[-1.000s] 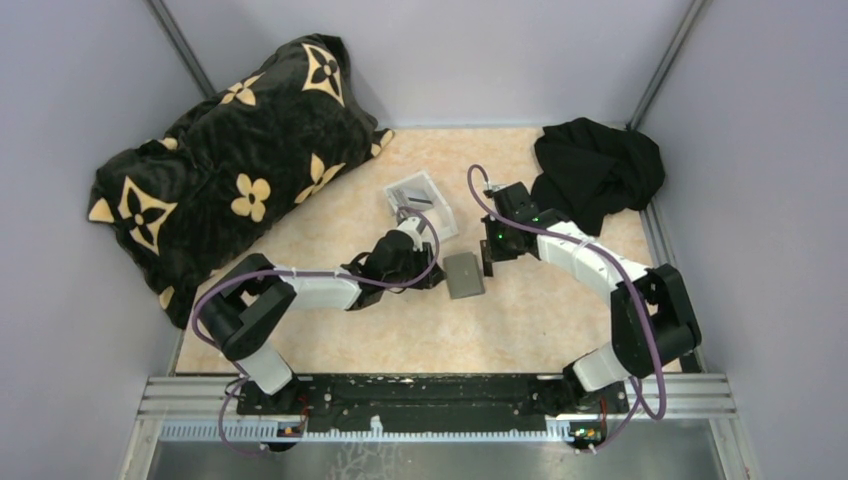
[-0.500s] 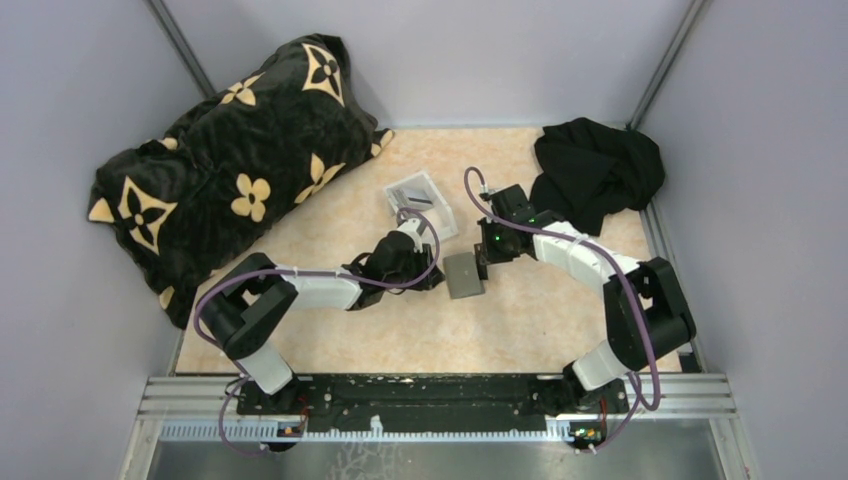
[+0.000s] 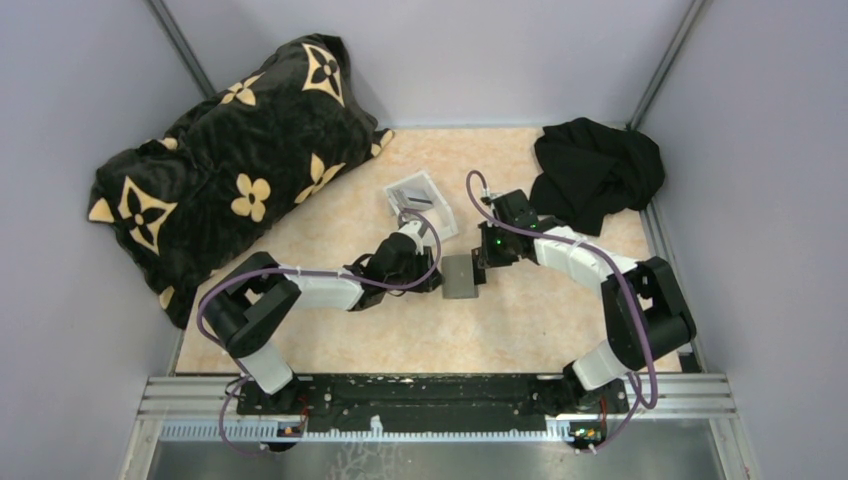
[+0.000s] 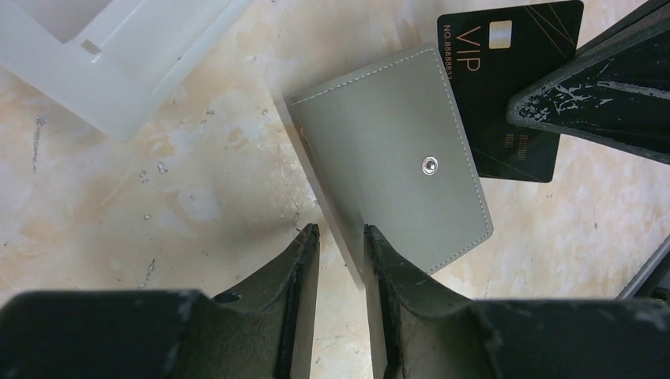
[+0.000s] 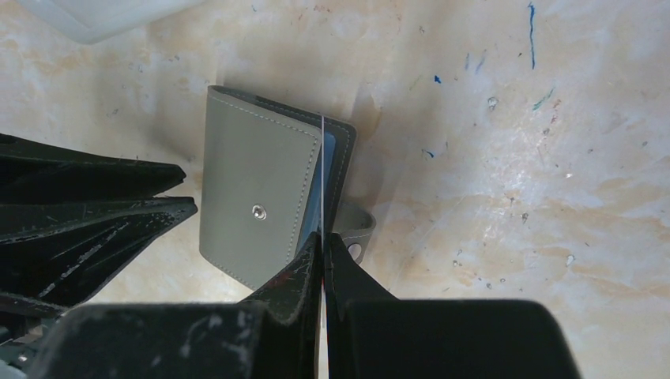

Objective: Put the credit cards into the card holder
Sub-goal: Open the card holder at the center of the board.

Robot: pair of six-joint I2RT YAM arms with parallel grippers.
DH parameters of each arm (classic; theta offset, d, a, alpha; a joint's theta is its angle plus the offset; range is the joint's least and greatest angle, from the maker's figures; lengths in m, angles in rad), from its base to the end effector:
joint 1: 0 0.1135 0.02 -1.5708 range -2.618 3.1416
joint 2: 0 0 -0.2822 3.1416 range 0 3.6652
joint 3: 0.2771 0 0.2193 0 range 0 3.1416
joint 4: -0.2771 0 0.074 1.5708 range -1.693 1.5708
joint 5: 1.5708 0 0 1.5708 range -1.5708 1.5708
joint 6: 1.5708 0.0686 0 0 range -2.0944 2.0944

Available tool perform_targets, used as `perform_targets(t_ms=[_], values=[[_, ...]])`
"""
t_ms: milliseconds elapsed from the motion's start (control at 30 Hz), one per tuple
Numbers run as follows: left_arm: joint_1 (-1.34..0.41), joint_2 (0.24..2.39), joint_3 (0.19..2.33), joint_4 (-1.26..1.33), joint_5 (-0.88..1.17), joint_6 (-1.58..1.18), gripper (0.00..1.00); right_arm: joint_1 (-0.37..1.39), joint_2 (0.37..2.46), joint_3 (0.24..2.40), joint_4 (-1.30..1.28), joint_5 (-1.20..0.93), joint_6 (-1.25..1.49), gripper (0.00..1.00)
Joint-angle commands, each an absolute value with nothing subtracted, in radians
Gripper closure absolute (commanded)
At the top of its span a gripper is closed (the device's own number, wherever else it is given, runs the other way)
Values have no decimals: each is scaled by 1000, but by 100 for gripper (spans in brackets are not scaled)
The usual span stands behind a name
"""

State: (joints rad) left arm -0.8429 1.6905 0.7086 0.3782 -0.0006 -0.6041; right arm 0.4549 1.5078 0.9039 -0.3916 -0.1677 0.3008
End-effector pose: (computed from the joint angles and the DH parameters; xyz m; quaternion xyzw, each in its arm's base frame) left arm 0.2250 -0.2524 0.1706 0.1053 0.8791 -0.3076 0.3486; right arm 0.2528 0.1364 0.2059 -0.0972 0.9509 0.1789 0.2331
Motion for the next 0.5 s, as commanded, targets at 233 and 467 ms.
perform_targets(t_ms=[233, 467], values=[[-854, 1693, 723, 357, -21, -589, 67, 420, 1453, 856, -333, -262, 356, 100], [-855, 1682, 708, 347, -28, -594, 68, 411, 1423, 839, -317, -289, 375, 100]])
